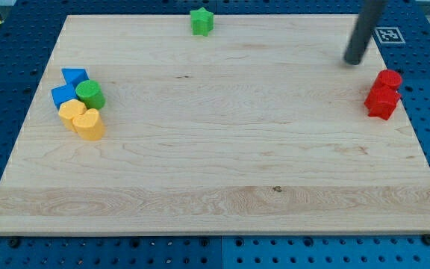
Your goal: Move red star to the center
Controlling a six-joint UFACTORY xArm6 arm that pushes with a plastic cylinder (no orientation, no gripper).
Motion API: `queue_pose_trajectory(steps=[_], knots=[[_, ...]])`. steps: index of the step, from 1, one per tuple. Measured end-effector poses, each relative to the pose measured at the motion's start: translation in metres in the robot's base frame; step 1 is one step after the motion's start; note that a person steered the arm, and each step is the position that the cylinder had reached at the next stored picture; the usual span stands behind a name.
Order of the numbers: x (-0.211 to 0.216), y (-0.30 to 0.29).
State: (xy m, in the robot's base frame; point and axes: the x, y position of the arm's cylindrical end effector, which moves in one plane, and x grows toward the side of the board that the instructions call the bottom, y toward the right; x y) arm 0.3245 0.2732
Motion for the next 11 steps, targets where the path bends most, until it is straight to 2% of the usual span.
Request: queue_pose_trajectory(steps=[1, 2, 4, 5, 7, 8, 10, 11], knots=[[0.041, 0.057], [0.091, 0.058], [0.114, -0.034], [0.123, -0.062], [0.073, -0.068], [0.046, -0.093], [0.041, -0.151], [0.055, -0.173]])
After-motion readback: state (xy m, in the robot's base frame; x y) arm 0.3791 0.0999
